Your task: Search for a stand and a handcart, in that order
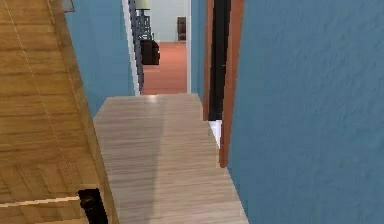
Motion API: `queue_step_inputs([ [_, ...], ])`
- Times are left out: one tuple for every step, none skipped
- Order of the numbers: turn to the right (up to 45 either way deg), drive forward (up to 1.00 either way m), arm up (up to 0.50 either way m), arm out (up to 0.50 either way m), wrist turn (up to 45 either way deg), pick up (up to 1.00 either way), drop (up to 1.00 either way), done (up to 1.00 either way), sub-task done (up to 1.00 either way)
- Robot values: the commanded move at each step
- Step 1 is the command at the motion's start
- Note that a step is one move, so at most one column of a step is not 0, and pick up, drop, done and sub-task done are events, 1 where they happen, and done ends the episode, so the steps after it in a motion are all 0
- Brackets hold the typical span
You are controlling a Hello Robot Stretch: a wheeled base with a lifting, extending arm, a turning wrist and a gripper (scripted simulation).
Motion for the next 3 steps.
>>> queue_step_inputs([
  [-3.0,0.00,0.00,0.00,0.0,0.00,0.00,0.00,0.00],
  [0.0,0.60,0.00,0.00,0.0,0.00,0.00,0.00,0.00],
  [-6.0,0.00,0.00,0.00,0.0,0.00,0.00,0.00,0.00],
])
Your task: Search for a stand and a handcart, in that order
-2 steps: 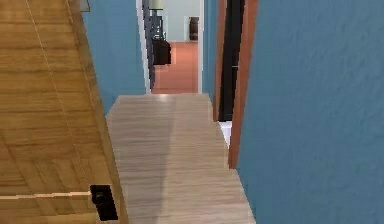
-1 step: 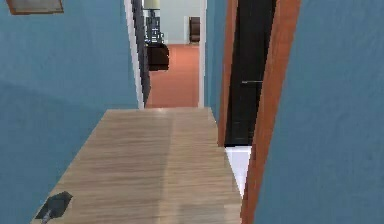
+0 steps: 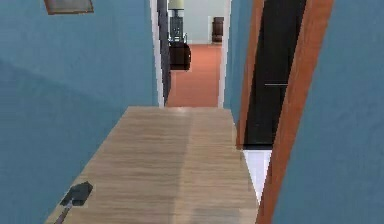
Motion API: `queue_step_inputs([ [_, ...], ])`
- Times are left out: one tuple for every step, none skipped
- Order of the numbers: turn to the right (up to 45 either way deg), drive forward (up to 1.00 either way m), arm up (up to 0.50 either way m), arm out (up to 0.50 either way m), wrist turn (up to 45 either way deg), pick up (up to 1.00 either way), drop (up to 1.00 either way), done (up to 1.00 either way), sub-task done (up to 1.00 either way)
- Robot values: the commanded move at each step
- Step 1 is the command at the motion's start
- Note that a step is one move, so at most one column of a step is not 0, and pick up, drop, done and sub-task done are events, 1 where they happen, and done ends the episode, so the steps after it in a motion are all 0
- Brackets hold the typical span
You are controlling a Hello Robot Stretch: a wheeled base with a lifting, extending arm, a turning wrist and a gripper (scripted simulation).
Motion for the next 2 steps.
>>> queue_step_inputs([
  [0.0,1.00,0.00,0.00,0.0,0.00,0.00,0.00,0.00],
  [0.0,1.00,0.00,0.00,0.0,0.00,0.00,0.00,0.00],
])
